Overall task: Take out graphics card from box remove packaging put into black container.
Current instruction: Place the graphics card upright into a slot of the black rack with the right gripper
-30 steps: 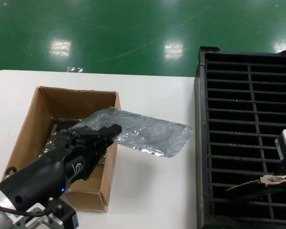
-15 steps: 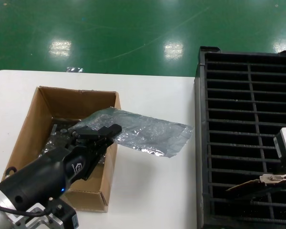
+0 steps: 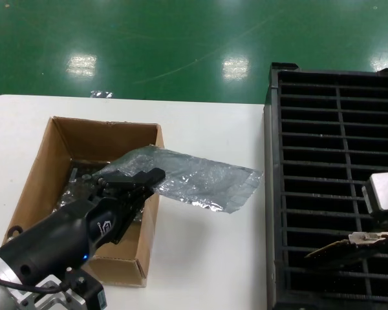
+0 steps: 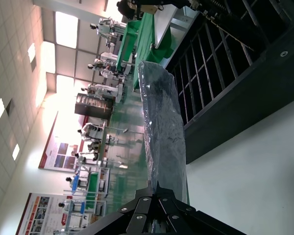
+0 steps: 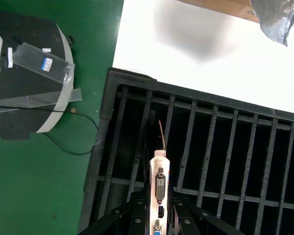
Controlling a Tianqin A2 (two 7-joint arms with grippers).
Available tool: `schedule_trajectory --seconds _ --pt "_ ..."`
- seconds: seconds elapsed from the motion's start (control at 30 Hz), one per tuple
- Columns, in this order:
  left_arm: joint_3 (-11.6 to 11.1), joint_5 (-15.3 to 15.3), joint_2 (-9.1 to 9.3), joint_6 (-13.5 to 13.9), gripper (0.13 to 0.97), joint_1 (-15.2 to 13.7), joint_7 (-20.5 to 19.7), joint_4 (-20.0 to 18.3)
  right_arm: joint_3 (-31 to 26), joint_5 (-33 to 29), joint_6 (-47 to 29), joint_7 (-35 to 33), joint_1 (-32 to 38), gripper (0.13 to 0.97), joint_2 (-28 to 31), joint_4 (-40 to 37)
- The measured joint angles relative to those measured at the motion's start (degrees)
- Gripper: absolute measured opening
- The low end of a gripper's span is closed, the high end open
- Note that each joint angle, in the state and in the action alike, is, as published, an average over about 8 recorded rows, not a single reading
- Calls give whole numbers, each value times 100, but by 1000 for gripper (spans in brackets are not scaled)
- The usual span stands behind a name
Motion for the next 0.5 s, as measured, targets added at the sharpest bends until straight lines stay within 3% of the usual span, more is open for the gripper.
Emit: schedule_trajectory --seconds 0.5 --pt "0 0 0 0 138 0 0 0 0 -460 0 97 -171 189 -303 77"
